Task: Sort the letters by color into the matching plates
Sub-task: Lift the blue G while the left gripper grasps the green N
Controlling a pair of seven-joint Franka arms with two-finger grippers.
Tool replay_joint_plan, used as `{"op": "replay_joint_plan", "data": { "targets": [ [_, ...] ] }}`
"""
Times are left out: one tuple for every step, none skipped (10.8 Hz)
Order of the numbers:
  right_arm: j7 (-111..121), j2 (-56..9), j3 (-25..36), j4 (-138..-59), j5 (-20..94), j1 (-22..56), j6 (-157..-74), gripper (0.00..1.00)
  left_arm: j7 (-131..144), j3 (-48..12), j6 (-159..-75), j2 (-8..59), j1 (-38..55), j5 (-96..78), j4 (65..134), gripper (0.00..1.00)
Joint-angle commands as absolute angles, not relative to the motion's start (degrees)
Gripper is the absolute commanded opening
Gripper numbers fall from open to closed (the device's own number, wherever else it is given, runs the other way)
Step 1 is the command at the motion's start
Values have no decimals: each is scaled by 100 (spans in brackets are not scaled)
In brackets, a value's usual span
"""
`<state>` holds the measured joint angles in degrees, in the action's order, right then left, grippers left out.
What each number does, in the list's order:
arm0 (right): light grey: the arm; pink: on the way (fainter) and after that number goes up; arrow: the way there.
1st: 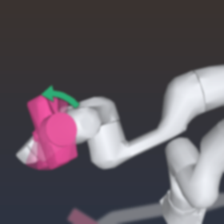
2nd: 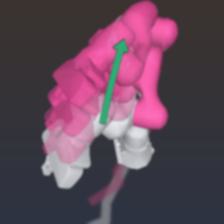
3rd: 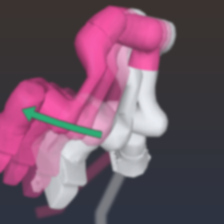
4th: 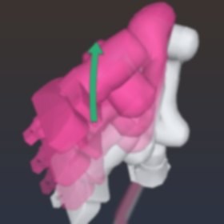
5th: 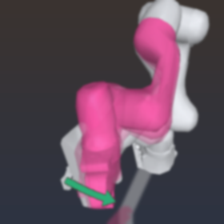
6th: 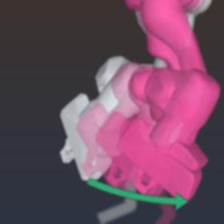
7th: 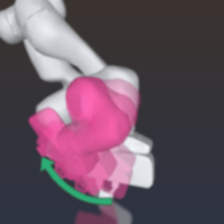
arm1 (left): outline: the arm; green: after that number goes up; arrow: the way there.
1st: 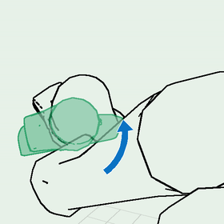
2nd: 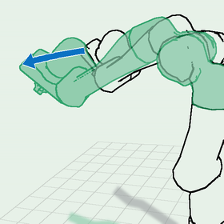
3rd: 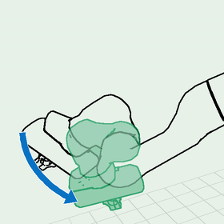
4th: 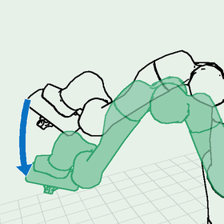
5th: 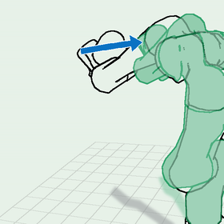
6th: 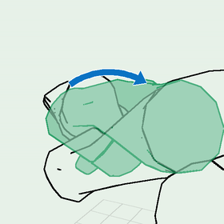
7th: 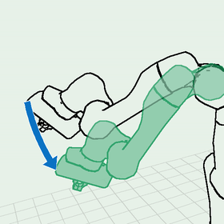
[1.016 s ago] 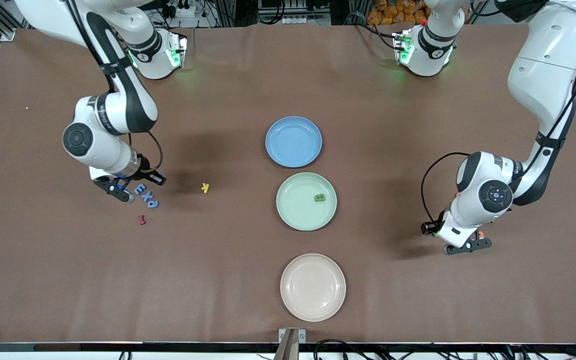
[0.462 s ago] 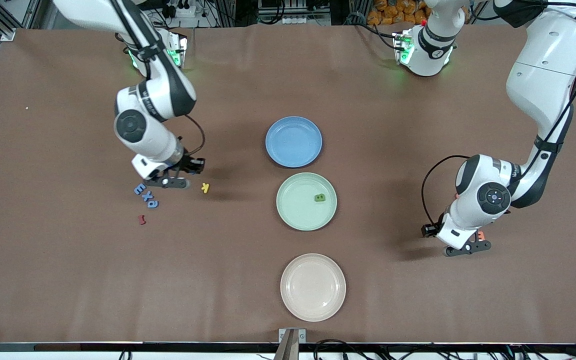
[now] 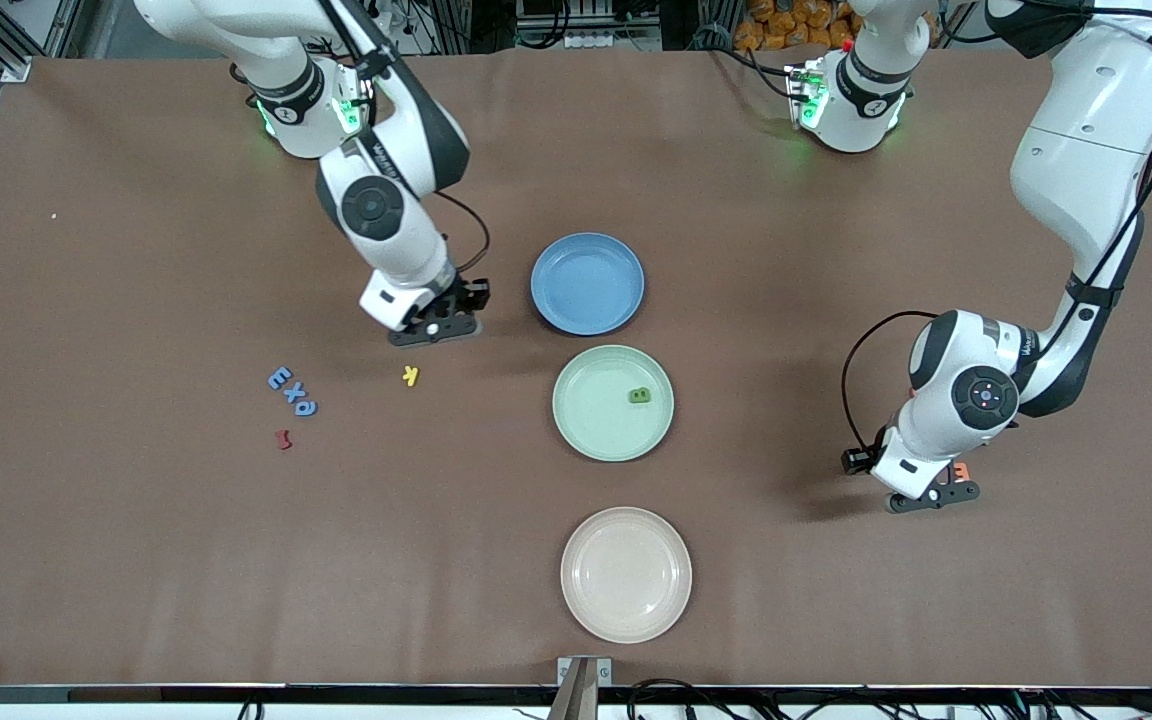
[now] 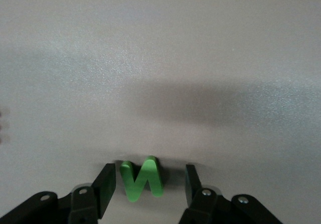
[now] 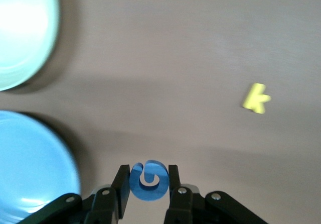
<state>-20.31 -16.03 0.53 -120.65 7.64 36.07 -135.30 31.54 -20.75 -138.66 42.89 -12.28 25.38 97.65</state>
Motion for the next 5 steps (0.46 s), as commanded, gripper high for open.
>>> {"op": "replay_joint_plan", "data": {
  "targets": [
    [-1977,-2274,97,-11296,747,4217,-13386,12,3340,-2048,-13957,4359,-1195,2742,9694,64],
    [-1986,-2442,97,-11137,747,4341,-13386,12,3340,-2048,-13966,4368,-1195,2742,9694,57],
    [-1978,-2583,97,-10979,747,4516,-13386,12,3340,-2048,-13966,4377,-1195,2751,9694,34],
    [-1978,-2741,97,-10821,756,4665,-13386,12,3340,-2039,-13966,4377,-1187,2751,9694,8],
    [-2030,-2864,97,-10698,756,4876,-13377,12,3340,-2030,-13966,4377,-1187,2751,9694,0]
  ]
}}
